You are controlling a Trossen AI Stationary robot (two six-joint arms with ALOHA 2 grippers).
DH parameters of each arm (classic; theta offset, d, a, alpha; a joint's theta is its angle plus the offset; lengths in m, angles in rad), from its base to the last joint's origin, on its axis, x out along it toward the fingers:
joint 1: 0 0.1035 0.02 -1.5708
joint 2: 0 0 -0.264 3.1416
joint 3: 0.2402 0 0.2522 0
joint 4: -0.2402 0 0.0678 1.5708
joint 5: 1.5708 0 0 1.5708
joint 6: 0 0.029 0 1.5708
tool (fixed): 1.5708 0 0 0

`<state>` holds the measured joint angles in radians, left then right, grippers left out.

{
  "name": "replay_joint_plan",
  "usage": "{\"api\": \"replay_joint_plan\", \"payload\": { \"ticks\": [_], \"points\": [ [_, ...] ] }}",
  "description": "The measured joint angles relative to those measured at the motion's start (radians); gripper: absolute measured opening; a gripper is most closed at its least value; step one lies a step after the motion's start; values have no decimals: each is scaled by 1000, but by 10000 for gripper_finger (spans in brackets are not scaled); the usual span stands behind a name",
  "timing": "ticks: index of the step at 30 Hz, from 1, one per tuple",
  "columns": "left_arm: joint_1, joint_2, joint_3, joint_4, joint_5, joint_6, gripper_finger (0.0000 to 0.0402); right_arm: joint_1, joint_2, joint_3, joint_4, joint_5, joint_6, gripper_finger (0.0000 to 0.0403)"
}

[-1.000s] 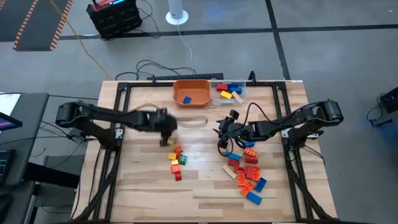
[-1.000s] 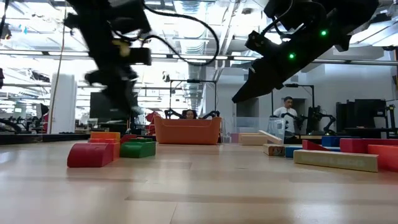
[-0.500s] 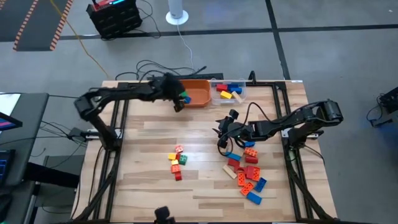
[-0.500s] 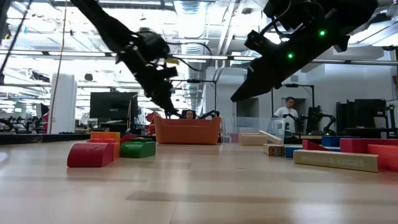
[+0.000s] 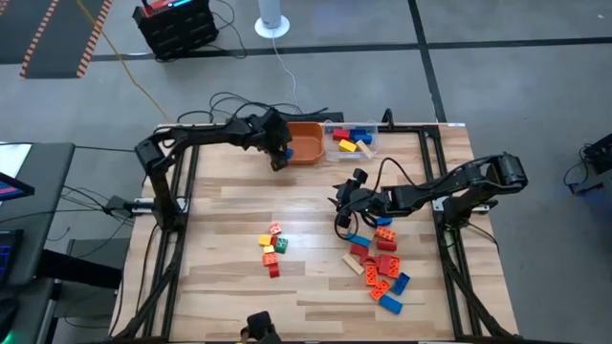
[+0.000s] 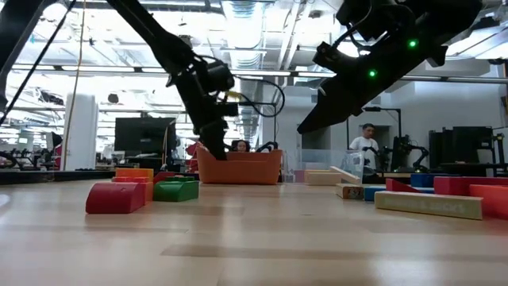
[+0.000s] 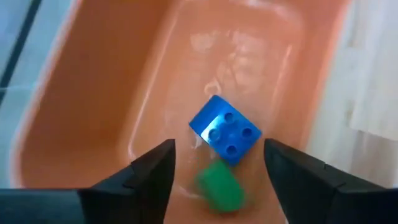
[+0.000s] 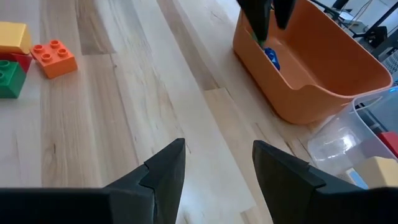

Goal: Sort blocks by size
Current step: Put the top orange small game piece into the orange bin

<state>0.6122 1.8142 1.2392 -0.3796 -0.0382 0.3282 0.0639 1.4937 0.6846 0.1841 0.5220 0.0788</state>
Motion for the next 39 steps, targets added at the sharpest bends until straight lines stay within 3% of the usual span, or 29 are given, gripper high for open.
{"api": "replay_joint_plan", "payload": {
  "ticks": [5,9,21,28,39],
  "points": [
    [-65,-112,0,-103,65,52,245,0,0,0,0,0,0,217],
    [-192,-213,-58,-180,86,78,242,0,0,0,1,0,4,217],
    [-556,-252,-216,-212,-9,-258,241,3,0,0,19,1,19,217],
    [-594,-225,-217,-164,-30,-463,241,21,0,0,39,1,19,217],
    [-644,-94,-217,-114,-19,-489,241,28,0,0,37,1,19,217]
  ]
}}
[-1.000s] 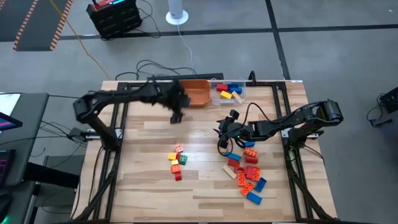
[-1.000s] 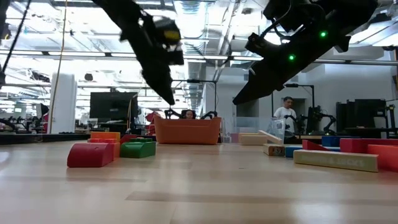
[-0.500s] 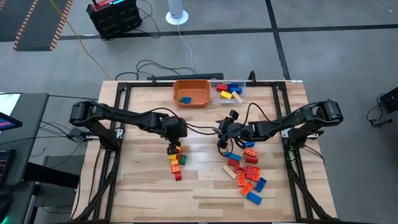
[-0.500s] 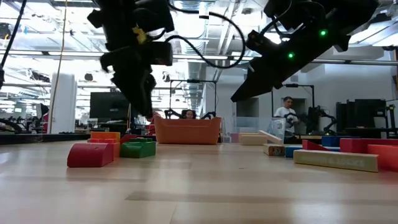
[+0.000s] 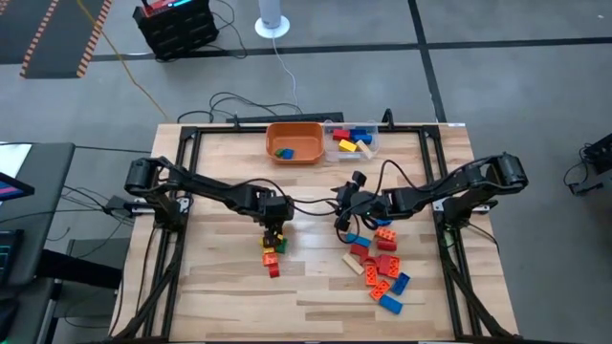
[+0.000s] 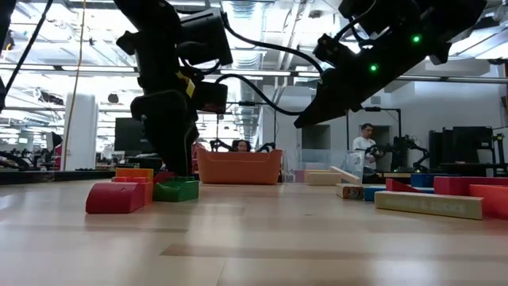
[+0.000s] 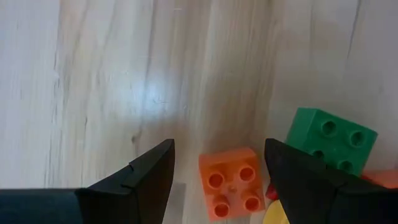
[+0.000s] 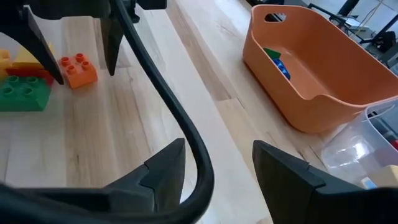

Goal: Sort blocks by size
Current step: Put the top orange small game piece into the orange bin

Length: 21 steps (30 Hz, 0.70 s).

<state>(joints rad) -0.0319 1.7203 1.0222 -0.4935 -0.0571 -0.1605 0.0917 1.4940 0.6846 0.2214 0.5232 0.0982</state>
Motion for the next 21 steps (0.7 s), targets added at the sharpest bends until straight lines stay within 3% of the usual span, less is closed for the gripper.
{"api": "replay_joint_plan", "payload": {
  "ticks": [13,21],
  "points": [
    [-12,-6,1,-148,0,1,241,0,0,0,-2,0,0,217],
    [-12,-5,-56,-71,21,55,242,0,0,0,-5,0,-1,217]
  ]
}}
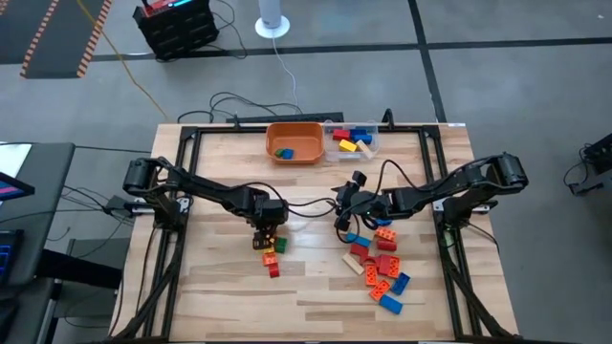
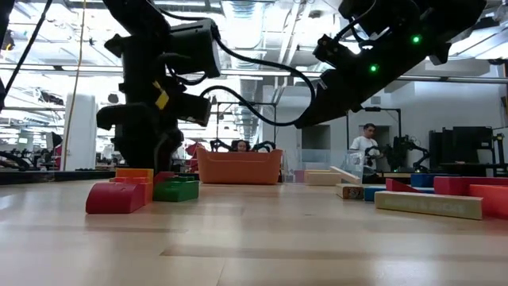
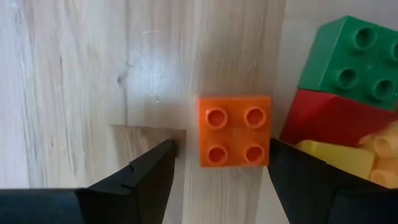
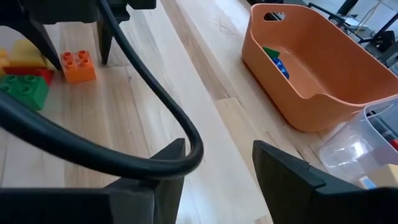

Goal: Sort blocks by size
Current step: Put the top orange small game piece into the orange bin

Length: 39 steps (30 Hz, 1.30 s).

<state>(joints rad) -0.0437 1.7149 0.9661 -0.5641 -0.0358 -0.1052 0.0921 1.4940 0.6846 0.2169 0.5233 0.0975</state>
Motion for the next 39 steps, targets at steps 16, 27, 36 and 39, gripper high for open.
{"api": "replay_joint_plan", "payload": {
  "ticks": [16,27,36,39],
  "points": [
    [0,-7,-37,141,-2,103,197,0,0,0,1,0,0,217],
    [62,-87,-31,105,-40,140,132,0,0,0,0,0,-3,217],
    [367,-195,-27,244,-93,312,132,0,0,0,3,0,-9,217],
    [495,-160,-15,312,-22,348,132,0,0,0,3,0,-15,217]
  ]
}}
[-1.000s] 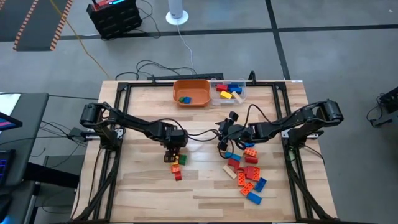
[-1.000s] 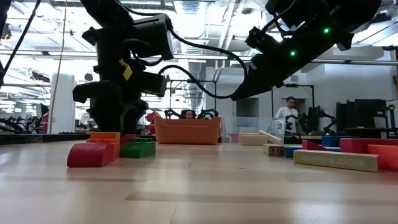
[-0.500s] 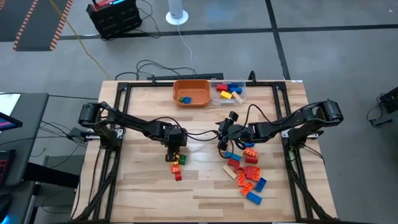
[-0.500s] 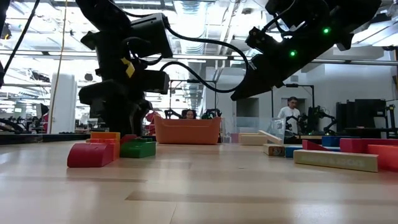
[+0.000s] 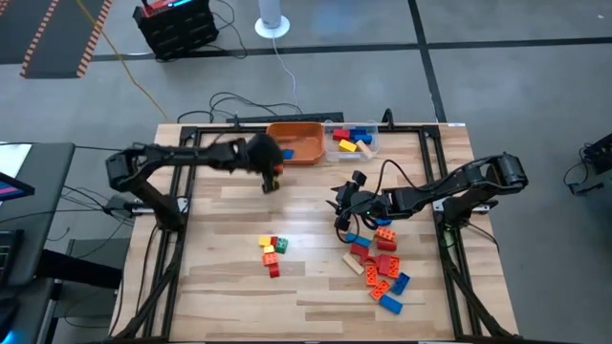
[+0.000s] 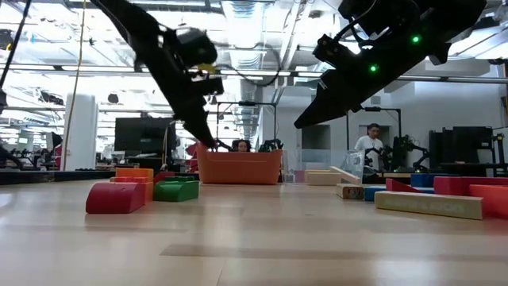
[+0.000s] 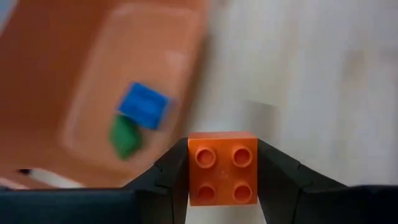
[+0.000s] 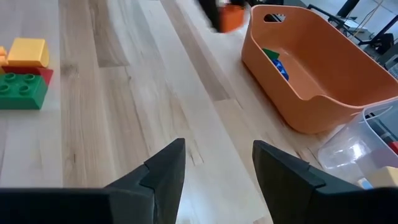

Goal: Sort blocks by size
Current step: Put the top orange small game piece into the orange bin

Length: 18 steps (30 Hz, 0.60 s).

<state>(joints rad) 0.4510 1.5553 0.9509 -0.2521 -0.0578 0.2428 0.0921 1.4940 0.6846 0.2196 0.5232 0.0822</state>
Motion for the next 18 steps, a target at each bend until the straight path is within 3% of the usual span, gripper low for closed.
{"api": "replay_joint_plan", "payload": {
  "ticks": [5,11,18],
  "points": [
    [150,85,110,7,105,19,132,-1,0,0,-2,0,-2,217],
    [207,199,232,0,187,33,132,-10,0,0,-11,0,-4,217],
    [210,347,352,-62,103,-1,138,-10,0,0,-23,0,-4,217]
  ]
}}
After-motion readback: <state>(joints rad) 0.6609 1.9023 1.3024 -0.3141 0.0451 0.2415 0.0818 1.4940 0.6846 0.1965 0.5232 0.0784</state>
